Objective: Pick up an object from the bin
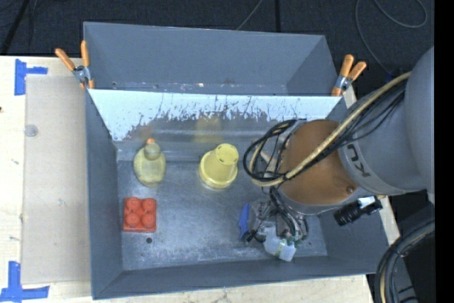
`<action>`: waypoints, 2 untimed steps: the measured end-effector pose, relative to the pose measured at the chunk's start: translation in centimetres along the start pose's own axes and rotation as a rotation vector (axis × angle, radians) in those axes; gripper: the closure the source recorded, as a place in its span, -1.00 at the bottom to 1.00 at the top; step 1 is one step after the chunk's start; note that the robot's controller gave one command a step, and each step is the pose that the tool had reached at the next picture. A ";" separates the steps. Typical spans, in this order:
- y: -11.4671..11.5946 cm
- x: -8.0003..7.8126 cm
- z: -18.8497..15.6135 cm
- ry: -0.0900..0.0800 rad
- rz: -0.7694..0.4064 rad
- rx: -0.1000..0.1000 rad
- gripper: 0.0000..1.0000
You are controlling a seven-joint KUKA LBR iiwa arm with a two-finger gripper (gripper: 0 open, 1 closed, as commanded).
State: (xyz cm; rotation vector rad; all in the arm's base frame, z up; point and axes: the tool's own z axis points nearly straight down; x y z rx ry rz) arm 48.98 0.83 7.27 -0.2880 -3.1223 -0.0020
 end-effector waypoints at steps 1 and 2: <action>0.0 0.0 0.0 0.000 0.000 0.000 1.00; 1.0 -0.1 -4.1 0.008 0.002 0.002 1.00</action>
Offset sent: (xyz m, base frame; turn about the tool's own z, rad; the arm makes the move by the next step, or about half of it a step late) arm 0.0150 0.0260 0.1190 0.0029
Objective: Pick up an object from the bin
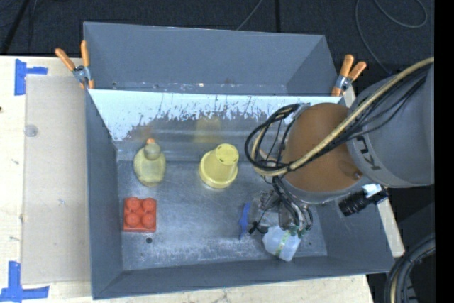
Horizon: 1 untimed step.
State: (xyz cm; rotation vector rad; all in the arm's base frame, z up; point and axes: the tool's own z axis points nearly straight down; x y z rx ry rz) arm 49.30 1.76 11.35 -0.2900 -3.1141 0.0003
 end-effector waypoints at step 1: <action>0.7 -0.9 -8.7 -0.008 -0.085 -0.002 -1.00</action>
Offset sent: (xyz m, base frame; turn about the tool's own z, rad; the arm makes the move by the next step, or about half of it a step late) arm 0.0000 0.0000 0.0000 0.0000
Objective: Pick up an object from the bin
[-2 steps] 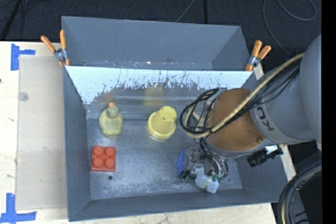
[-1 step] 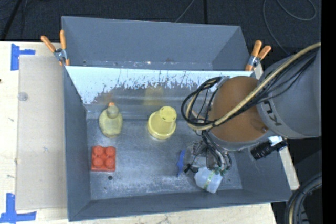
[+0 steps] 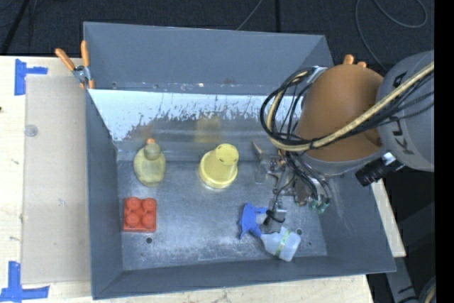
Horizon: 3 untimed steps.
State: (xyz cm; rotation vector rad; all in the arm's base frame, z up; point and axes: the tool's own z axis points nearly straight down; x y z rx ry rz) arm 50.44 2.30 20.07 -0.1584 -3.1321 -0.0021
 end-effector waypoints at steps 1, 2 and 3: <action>0.0 0.0 0.0 0.001 -0.001 0.000 -1.00; -0.7 0.3 1.1 -0.002 -0.048 -0.001 -1.00; -3.9 0.7 4.0 0.002 -0.118 0.000 -1.00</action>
Offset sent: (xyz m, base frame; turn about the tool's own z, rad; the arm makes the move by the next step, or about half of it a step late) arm -0.0147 -0.0281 -0.0371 -0.1367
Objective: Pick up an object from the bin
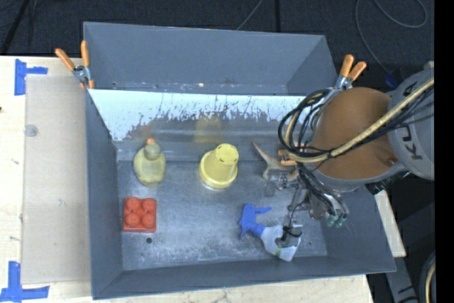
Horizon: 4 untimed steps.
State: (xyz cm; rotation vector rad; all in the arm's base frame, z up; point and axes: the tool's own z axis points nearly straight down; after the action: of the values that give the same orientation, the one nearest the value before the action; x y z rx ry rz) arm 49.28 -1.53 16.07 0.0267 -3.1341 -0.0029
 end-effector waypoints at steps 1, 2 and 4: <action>-0.6 1.1 2.7 -0.002 0.044 0.000 -1.00; -0.1 -0.5 5.9 -0.001 0.057 0.000 -1.00; 0.1 -1.3 9.2 0.002 0.233 -0.001 1.00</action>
Offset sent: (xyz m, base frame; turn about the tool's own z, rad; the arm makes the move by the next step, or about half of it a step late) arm 0.0110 0.0010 -0.0667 0.0482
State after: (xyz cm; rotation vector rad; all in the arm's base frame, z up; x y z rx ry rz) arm 50.55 -1.39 6.90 -0.3382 -3.1133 -0.0027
